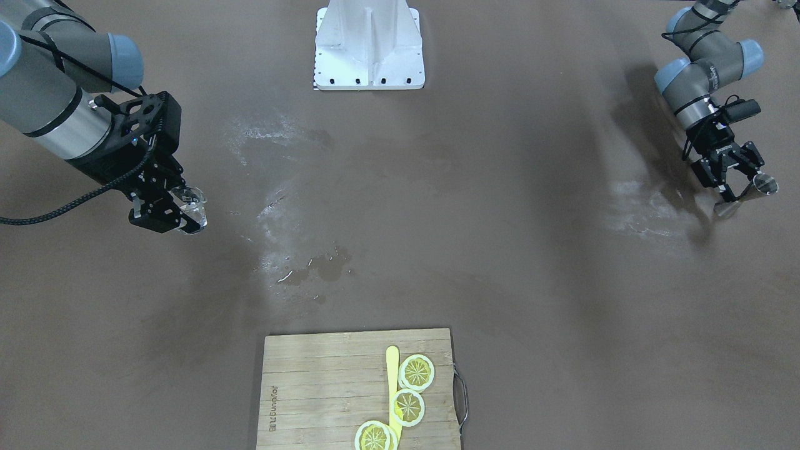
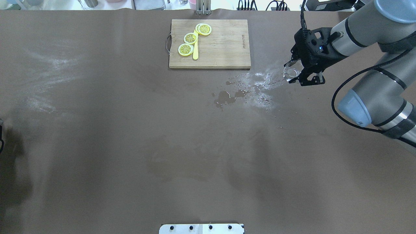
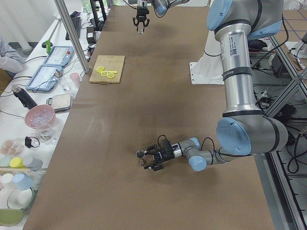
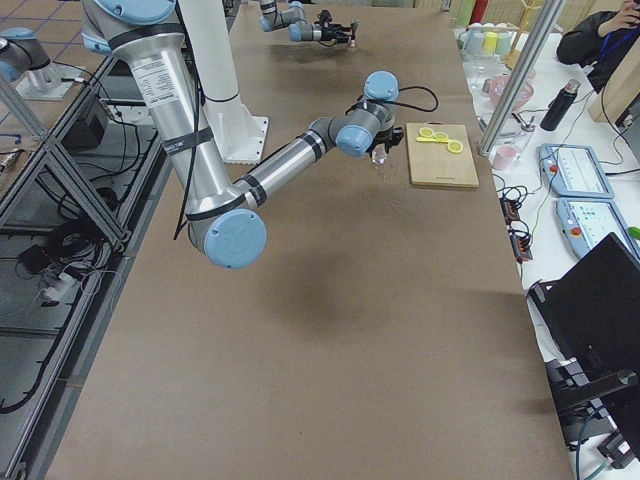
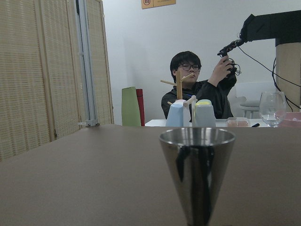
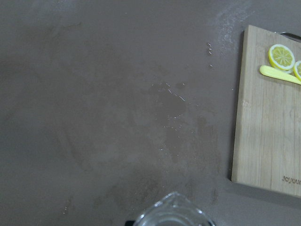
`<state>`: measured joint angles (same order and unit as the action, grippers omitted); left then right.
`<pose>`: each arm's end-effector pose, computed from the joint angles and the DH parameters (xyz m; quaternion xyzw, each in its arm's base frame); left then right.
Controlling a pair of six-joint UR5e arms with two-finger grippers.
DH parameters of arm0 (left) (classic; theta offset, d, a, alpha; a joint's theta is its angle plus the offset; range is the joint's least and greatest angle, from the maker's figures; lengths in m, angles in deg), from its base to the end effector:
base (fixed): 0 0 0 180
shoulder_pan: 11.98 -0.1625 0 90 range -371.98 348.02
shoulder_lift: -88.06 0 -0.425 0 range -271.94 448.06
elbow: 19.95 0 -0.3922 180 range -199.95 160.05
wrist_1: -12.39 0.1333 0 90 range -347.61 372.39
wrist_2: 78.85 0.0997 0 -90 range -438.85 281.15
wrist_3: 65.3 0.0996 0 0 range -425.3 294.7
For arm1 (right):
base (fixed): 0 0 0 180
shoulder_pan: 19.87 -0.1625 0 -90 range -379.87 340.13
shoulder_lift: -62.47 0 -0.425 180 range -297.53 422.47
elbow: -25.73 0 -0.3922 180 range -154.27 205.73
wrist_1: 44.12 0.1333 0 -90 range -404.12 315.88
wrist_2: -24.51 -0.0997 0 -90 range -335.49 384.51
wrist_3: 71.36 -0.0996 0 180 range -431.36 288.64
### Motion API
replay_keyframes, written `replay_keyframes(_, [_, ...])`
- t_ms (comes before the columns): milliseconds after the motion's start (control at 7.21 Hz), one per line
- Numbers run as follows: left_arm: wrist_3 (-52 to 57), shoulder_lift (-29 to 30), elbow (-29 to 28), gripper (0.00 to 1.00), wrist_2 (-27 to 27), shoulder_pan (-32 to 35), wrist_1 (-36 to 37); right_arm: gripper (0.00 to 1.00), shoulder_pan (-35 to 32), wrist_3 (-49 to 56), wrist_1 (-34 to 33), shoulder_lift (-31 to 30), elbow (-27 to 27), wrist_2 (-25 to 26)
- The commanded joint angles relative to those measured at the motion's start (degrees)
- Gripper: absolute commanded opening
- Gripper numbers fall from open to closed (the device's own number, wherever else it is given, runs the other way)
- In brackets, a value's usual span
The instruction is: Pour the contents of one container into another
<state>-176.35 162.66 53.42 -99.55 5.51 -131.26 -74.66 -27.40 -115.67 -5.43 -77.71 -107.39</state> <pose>0.2422 -0.3138 0.7762 0.5534 0.1716 -0.3673 0.7276 -0.2900 -0.5268 0.2912 0.4470 -0.2853 -0.6553 0.5379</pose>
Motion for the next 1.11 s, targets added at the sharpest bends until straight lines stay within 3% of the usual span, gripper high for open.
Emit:
replay_keyframes(0, [0.0, 1.4, 0.0, 0.81, -0.7, 1.9, 1.9, 0.00, -1.1, 0.5, 0.0, 0.1, 0.0, -2.0])
replay_keyframes(139, [0.0, 1.6, 0.0, 0.79, -0.7, 2.2, 3.2, 0.00, -2.2, 0.5, 0.1, 0.0, 0.2, -2.9])
replay_keyframes(416, [0.0, 2.0, 0.1, 0.30, -0.7, 2.3, 3.4, 0.00, -2.7, 0.6, 0.1, 0.1, 0.4, -2.8])
replay_keyframes(693, [0.0, 2.3, 1.4, 0.00, -1.0, 2.2, 3.4, 0.00, -3.0, 0.6, 0.1, 0.2, 0.3, -2.9])
replay_keyframes(971, [4.1, 2.2, 8.1, 0.00, -1.1, 3.2, 5.7, 0.00, -3.0, 0.6, -0.5, 0.3, 0.4, -2.8])
